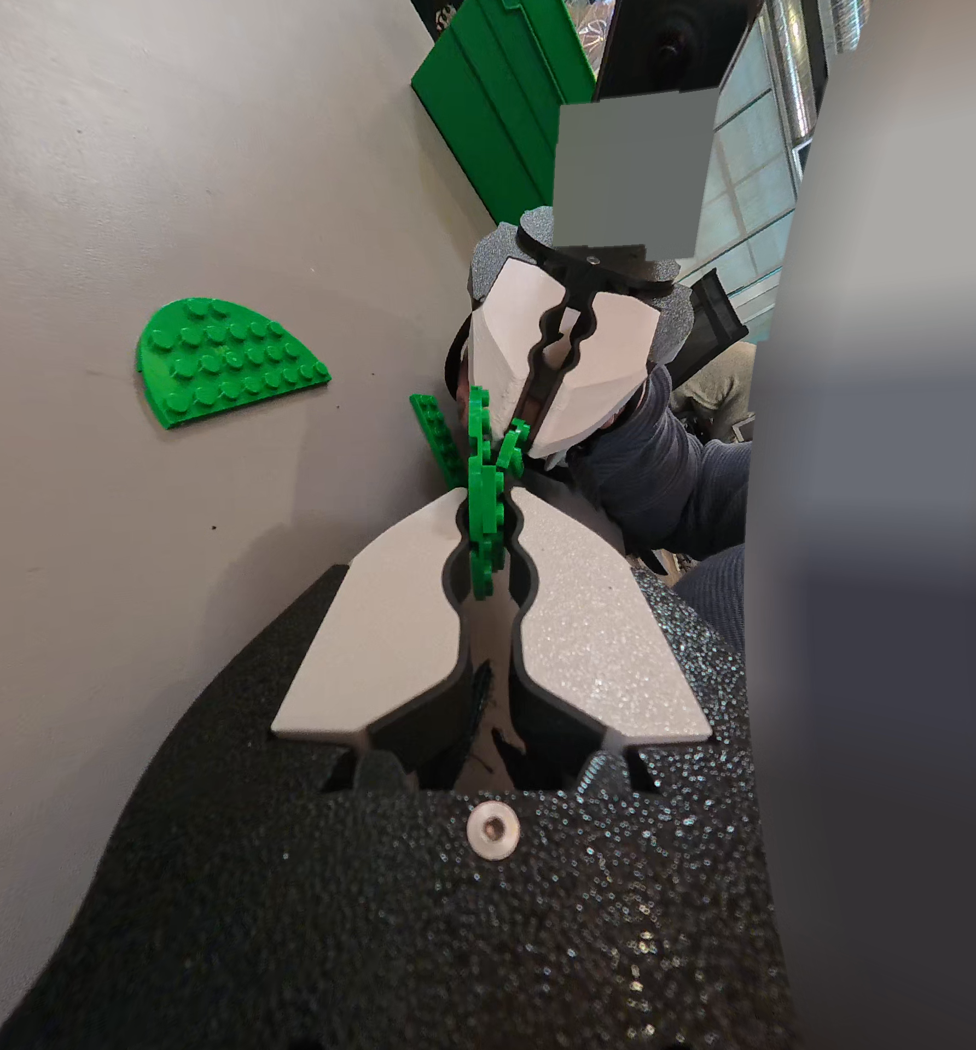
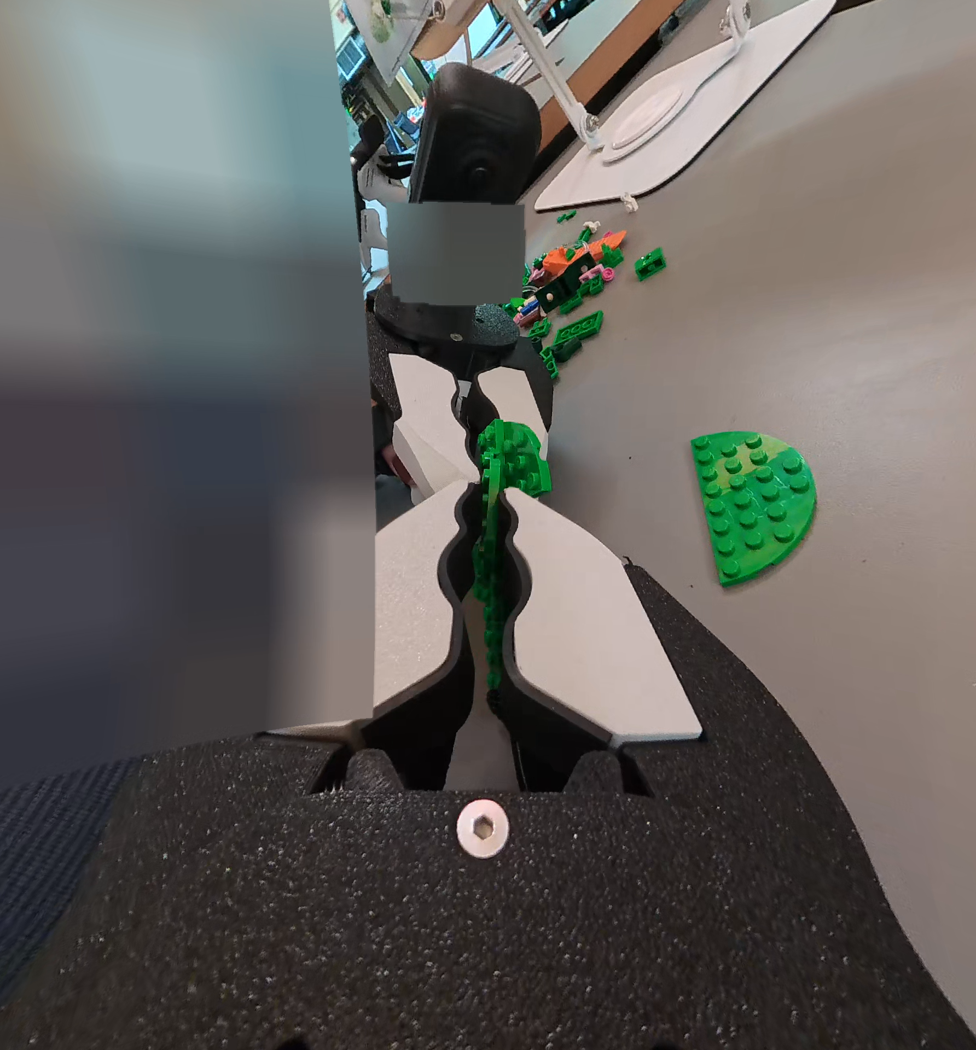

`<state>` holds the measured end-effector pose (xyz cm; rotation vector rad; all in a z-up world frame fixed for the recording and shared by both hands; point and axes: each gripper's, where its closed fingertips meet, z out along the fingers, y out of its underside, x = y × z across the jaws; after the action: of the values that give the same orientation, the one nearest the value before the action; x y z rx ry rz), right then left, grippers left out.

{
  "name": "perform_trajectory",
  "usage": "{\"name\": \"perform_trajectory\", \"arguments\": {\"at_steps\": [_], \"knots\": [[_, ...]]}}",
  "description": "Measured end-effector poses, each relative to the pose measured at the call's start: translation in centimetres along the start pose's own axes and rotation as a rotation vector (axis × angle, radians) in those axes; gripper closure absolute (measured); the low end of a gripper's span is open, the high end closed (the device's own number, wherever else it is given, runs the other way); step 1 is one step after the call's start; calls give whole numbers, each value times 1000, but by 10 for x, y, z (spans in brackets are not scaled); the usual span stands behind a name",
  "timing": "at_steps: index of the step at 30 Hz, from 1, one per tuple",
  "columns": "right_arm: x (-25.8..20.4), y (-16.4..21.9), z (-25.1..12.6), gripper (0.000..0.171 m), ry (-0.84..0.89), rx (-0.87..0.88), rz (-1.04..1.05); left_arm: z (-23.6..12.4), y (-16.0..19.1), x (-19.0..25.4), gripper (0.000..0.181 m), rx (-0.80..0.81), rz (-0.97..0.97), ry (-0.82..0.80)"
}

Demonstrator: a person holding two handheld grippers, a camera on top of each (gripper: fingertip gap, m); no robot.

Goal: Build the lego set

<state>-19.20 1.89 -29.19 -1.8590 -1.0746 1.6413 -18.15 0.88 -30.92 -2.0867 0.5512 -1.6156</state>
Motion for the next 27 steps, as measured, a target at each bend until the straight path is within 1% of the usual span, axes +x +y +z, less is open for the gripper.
{"name": "perform_trajectory", "arguments": {"at_steps": [12,27], "knots": [[-3,2,0,167,3,-11,-68,1,2,1,173,-11,13,0],[0,-1,-1,167,71,-14,-184,1,-1,-2,173,6,-1,-8]]}}
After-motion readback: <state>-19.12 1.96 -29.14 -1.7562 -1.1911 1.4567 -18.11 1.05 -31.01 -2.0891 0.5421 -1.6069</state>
